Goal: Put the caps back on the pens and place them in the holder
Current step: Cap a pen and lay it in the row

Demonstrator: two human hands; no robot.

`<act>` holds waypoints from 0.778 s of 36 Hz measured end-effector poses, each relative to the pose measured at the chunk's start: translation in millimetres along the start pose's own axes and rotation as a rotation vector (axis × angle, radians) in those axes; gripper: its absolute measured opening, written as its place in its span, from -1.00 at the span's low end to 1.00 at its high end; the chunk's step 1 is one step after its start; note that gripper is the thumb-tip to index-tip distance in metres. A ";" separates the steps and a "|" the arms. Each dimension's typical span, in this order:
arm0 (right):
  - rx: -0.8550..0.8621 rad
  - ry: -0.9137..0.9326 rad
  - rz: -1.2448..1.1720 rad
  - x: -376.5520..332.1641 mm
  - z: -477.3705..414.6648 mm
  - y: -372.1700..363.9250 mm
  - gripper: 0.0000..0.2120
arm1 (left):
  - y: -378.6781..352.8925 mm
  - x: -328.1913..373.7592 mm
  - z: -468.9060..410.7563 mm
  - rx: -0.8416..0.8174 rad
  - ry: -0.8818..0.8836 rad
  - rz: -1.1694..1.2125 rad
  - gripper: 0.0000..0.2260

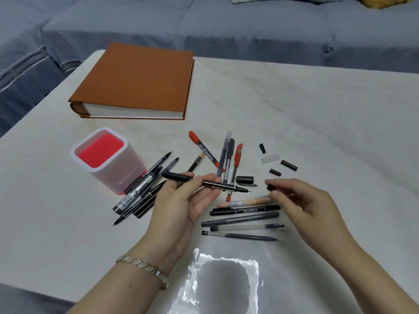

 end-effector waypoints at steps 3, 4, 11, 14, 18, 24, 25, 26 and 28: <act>0.011 0.018 -0.049 -7.7 4.7 -0.7 -0.72 | -2.5 -0.5 2.1 -0.004 -0.001 0.013 -0.90; 0.017 0.013 -0.064 -8.7 5.6 -1.1 -0.68 | -3.5 -0.6 2.7 -0.007 -0.004 0.015 -0.91; 0.025 -0.022 -0.102 -12.6 8.3 -6.9 -0.65 | -7.4 -1.8 7.4 -0.023 -0.003 0.003 -0.92; 0.028 -0.036 -0.137 -14.6 8.4 -9.3 -0.65 | -9.6 -1.8 10.4 -0.030 -0.010 -0.005 -0.91; 0.012 -0.029 -0.141 -17.9 9.4 -14.0 -0.67 | -14.4 -4.3 16.6 -0.056 -0.023 -0.015 -0.92; 0.045 0.024 -0.146 -22.8 13.2 -12.1 -0.73 | -19.5 -1.6 22.2 -0.099 -0.100 -0.040 -0.89; 0.050 0.023 -0.149 -23.3 14.3 -12.3 -0.74 | -21.0 -0.6 23.2 -0.109 -0.116 -0.046 -0.88; 0.056 0.024 -0.151 -23.6 15.3 -12.8 -0.77 | -22.3 -0.1 23.8 -0.119 -0.131 -0.056 -0.87; 0.062 0.024 -0.155 -22.6 17.3 -14.3 -0.82 | -23.4 0.0 24.8 -0.130 -0.155 -0.077 -0.88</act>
Point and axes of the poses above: each hand's wrist, its own z-axis away from the middle knuckle, its own y-axis out of the back of the hand, x = y × z, the point moved 8 cm from there along -z, towards the middle knuckle, and after that the axes turned 1 degree about z, right-handed, at the moved point
